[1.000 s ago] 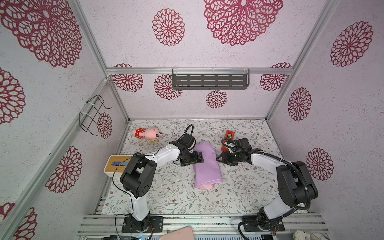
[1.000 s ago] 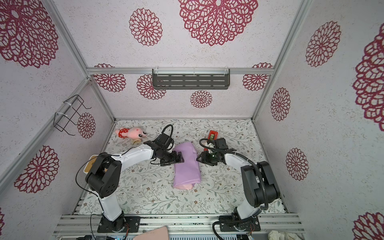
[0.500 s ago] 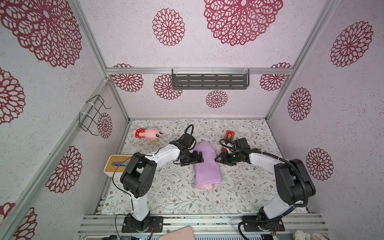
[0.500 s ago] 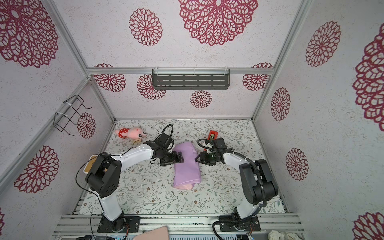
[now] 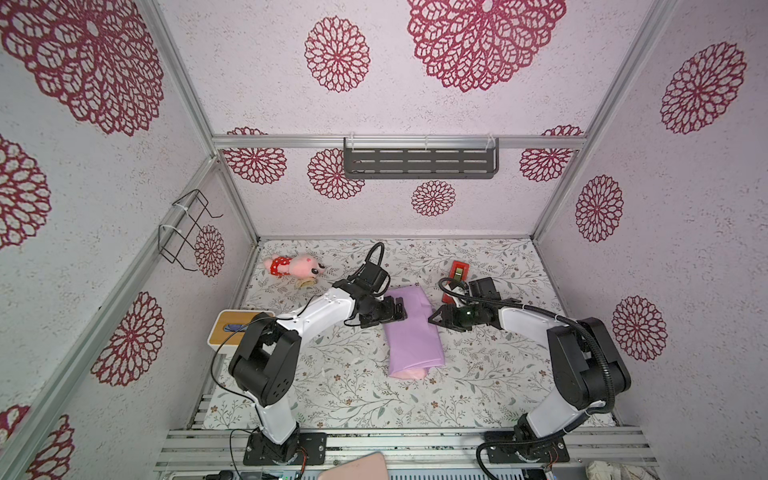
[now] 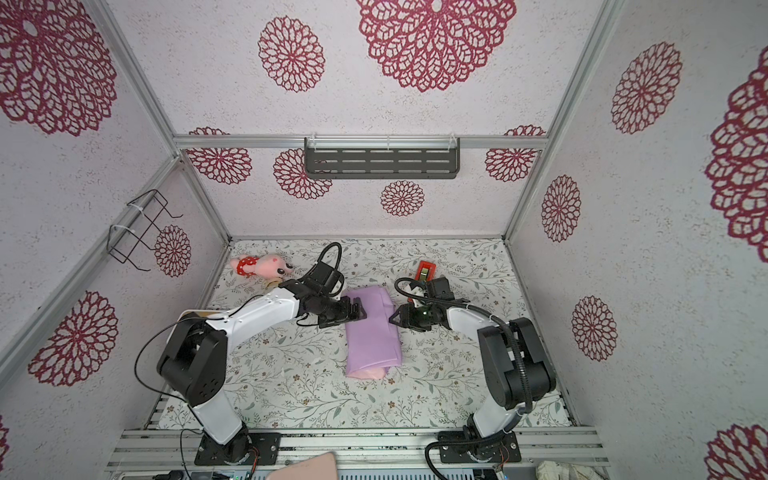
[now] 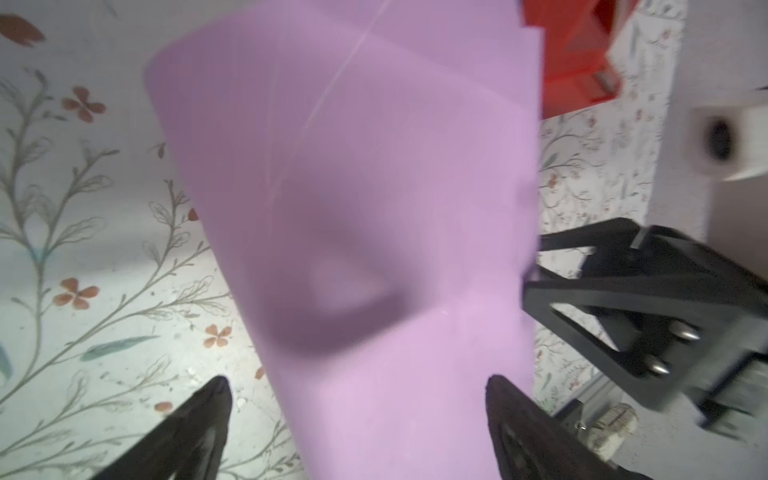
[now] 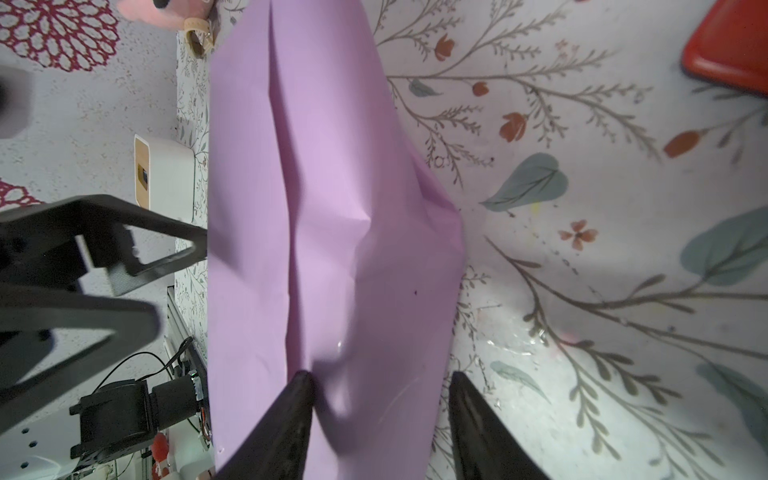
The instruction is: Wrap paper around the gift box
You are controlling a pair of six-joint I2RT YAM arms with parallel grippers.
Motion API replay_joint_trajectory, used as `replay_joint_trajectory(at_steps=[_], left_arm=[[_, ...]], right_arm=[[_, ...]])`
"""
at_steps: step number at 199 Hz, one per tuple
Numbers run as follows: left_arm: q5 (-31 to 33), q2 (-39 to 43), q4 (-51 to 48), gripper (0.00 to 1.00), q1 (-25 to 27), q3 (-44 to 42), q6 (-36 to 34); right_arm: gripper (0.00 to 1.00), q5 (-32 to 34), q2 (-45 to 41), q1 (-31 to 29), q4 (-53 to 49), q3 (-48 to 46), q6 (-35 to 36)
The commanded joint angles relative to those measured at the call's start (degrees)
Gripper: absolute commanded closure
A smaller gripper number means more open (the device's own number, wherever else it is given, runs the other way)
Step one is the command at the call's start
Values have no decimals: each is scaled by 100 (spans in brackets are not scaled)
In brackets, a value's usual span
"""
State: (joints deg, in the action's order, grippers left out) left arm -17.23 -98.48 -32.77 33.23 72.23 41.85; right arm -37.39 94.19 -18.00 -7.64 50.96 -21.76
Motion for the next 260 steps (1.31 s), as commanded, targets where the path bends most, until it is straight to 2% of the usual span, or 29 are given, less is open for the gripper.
replay_joint_trajectory(at_steps=[1, 21, 61, 116, 171, 196, 210, 223, 260], left_arm=[[-186, 345, 262, 2, 8, -160, 281], [-215, 338, 161, 2, 43, -133, 287], [299, 92, -258, 2, 215, -13, 6], [199, 62, -87, 2, 268, -785, 7], [342, 1005, 178, 2, -196, -1708, 325], [-59, 1360, 603, 2, -266, -1859, 574], [-398, 1346, 836, 2, -279, -1783, 762], [-393, 1232, 767, 2, -233, -1538, 737], [606, 1008, -104, 2, 144, -564, 399]], right_arm=[[46, 175, 162, -18, -195, -126, 188], [46, 170, 186, -17, -168, -132, 179], [47, 170, 170, -16, -158, -152, 181], [47, 210, 187, -19, -203, -112, 189], [47, 221, 168, -17, -238, -82, 198], [47, 206, 184, -24, -255, -62, 210], [47, 217, 200, -28, -256, -55, 222], [47, 206, 212, -28, -247, -54, 216], [48, 186, 187, -28, -229, -52, 198]])
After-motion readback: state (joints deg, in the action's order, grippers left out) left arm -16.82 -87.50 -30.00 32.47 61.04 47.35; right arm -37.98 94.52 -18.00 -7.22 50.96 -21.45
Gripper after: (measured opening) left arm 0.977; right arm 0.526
